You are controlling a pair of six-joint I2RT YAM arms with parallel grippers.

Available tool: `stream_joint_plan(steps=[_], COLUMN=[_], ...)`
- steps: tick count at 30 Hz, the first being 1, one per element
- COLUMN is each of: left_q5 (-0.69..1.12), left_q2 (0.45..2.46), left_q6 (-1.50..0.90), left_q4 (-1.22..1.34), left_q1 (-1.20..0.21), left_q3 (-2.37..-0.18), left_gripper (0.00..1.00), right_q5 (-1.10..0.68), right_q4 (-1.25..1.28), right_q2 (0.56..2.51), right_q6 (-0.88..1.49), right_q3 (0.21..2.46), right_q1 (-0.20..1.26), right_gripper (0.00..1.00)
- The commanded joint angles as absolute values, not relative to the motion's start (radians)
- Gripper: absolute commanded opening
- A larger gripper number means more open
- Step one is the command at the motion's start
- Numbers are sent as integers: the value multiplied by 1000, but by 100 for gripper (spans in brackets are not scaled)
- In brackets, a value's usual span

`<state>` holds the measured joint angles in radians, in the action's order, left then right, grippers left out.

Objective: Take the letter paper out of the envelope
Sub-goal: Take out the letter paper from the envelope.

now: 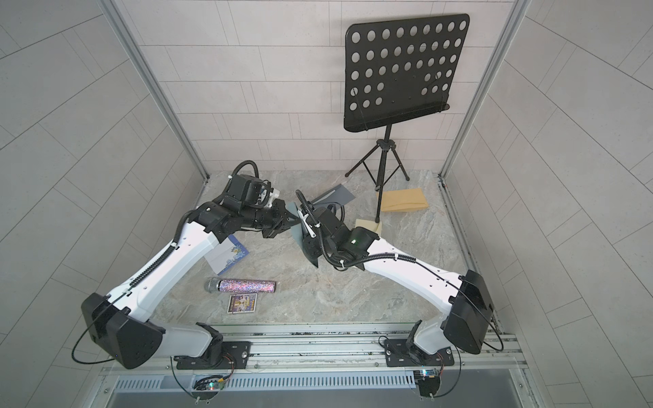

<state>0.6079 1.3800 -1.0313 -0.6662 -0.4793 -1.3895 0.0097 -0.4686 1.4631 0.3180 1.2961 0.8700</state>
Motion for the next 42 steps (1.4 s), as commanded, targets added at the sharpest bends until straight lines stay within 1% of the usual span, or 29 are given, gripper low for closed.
stream_joint_plan(steps=[1,6,9,11,16,17,23,30,37,42], left_q5=[645,644,642,640,619,612,588,553,530,531], left_q2=[1364,1365,1365,1365,1363,1362,1361,1378,1403,1405], left_q6=[-1037,-1035,-1030,-1026,-1015,-1011,-992,-974,-925,-876], left_q4=[-664,-672,-682,-688,-709,-717,-731,-717,-716,-699], left_q1=[-486,-486,-486,-486,-486,-486,-486,-487,-488,-502], left_q3=[-1407,-1411,-1416,-1416,-1415,-1416,-1395,-1366,-1337,-1250], left_gripper=[0,0,0,0,0,0,0,0,0,0], right_q5=[37,36,38,34,16,8,-39,-100,-32,17], right_q4=[-495,-492,-492,-492,-490,-491,-498,-564,-596,-605], right_q2=[1484,1494,1494,1490,1473,1465,1414,1365,1269,1179], right_q6=[336,345,347,347,342,343,358,393,450,477], right_q3=[1315,1319,1319,1319,1323,1324,1333,1374,1364,1340], right_q1=[866,864,864,862,861,859,853,848,815,738], right_gripper=[24,22,16,14,1,0,0,0,0,0])
